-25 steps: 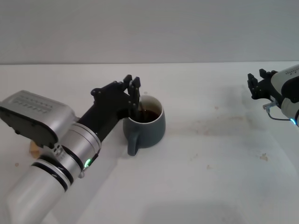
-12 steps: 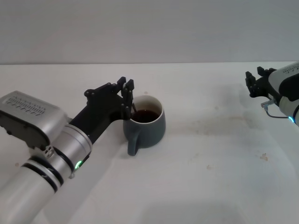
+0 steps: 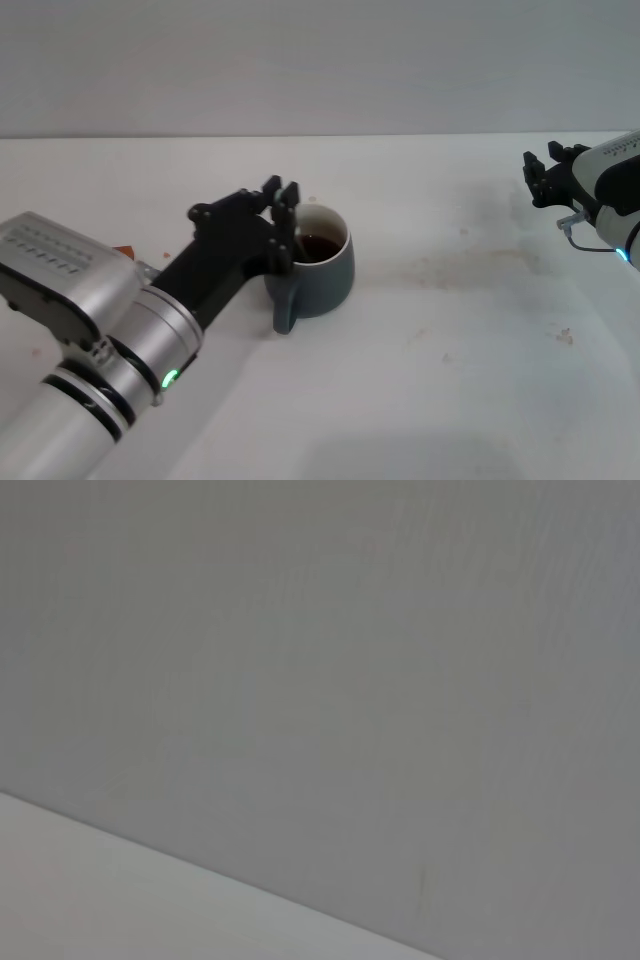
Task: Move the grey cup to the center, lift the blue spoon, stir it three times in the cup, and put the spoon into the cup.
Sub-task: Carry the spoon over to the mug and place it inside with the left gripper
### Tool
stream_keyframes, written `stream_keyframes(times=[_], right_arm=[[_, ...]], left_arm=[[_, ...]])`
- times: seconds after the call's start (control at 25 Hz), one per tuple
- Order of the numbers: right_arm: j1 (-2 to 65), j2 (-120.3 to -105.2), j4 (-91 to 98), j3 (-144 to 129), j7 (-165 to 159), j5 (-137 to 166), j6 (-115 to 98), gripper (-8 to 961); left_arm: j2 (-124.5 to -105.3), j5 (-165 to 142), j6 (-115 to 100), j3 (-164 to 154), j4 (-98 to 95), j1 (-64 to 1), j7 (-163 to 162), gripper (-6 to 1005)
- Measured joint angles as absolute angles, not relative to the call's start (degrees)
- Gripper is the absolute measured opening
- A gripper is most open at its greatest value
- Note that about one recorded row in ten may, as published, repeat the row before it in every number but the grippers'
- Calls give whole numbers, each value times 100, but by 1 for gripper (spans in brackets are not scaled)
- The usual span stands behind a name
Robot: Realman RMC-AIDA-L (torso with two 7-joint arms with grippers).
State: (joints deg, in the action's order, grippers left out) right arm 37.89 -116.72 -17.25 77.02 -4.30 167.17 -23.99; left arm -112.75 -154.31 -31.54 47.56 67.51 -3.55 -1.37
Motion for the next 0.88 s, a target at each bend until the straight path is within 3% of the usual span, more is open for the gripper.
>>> stream_keyframes(times=[0.52,0.88], right_arm=[[3735,-11673,-1727,7690,-430,16716,-2399,302],[3716,-11681,-1734,7674,-430,16716,-2411,302]], left_arm=[[-11603,-15481,-3228,4724,5926,-1065,-195,128],[-11573,-15478,-3276,5018,5624,-1229,-351,128]])
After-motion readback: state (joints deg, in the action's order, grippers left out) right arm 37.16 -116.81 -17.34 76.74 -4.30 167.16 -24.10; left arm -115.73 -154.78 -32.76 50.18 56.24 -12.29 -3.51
